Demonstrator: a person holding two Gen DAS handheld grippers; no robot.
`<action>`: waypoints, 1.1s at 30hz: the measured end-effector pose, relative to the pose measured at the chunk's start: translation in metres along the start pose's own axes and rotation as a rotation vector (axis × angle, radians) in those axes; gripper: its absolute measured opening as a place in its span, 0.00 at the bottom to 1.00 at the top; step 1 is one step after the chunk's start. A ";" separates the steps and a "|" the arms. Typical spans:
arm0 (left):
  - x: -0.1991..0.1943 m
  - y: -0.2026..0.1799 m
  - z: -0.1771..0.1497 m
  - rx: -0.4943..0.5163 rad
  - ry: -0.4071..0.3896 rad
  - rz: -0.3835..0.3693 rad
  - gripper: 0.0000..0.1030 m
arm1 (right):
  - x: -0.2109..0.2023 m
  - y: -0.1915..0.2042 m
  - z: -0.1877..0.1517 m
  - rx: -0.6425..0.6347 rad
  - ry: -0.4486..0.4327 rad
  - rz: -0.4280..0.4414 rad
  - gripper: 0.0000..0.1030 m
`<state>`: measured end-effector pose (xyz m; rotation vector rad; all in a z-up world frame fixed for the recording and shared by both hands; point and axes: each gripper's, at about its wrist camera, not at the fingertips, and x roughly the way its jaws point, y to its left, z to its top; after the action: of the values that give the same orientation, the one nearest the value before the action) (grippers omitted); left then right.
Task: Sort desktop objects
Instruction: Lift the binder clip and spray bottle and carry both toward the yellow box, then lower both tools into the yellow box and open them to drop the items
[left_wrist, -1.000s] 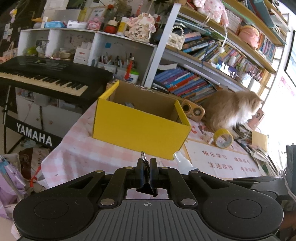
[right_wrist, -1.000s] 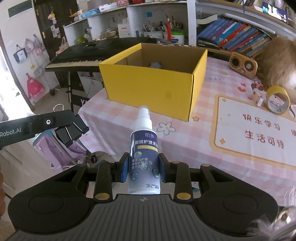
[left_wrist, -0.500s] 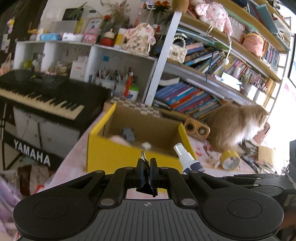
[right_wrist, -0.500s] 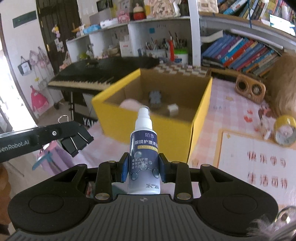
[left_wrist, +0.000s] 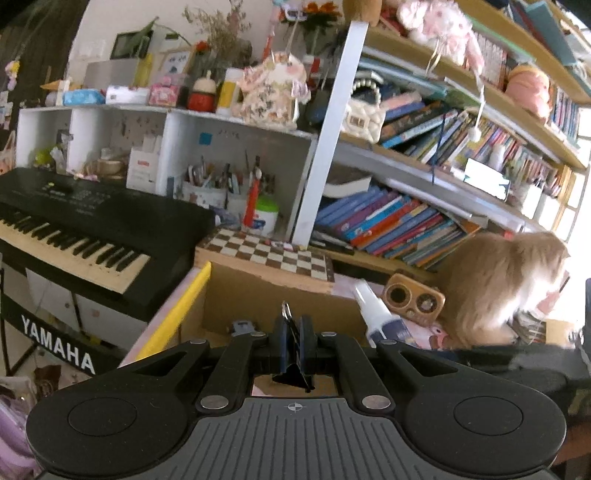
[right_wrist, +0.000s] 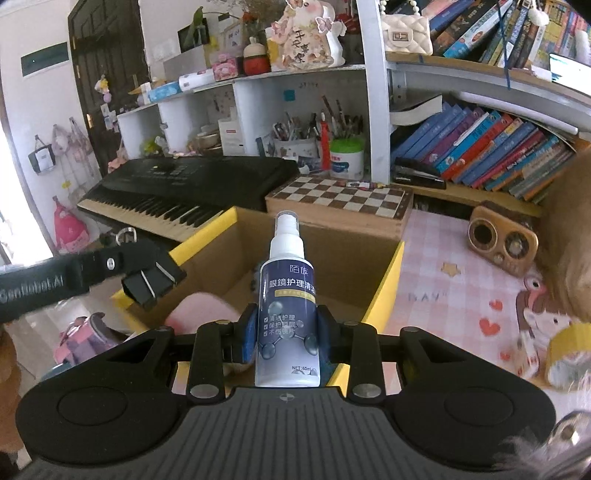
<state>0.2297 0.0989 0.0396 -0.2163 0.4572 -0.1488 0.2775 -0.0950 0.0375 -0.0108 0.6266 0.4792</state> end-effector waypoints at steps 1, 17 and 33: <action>0.008 -0.002 -0.001 0.004 0.010 0.003 0.05 | 0.007 -0.004 0.004 -0.005 0.005 0.001 0.29; 0.088 -0.017 -0.029 0.037 0.225 0.046 0.05 | 0.105 -0.029 0.022 -0.211 0.181 0.031 0.29; 0.103 -0.025 -0.044 0.060 0.288 0.055 0.10 | 0.132 -0.020 0.017 -0.451 0.247 -0.007 0.29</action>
<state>0.2990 0.0478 -0.0368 -0.1227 0.7433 -0.1398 0.3888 -0.0534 -0.0265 -0.5059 0.7483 0.6099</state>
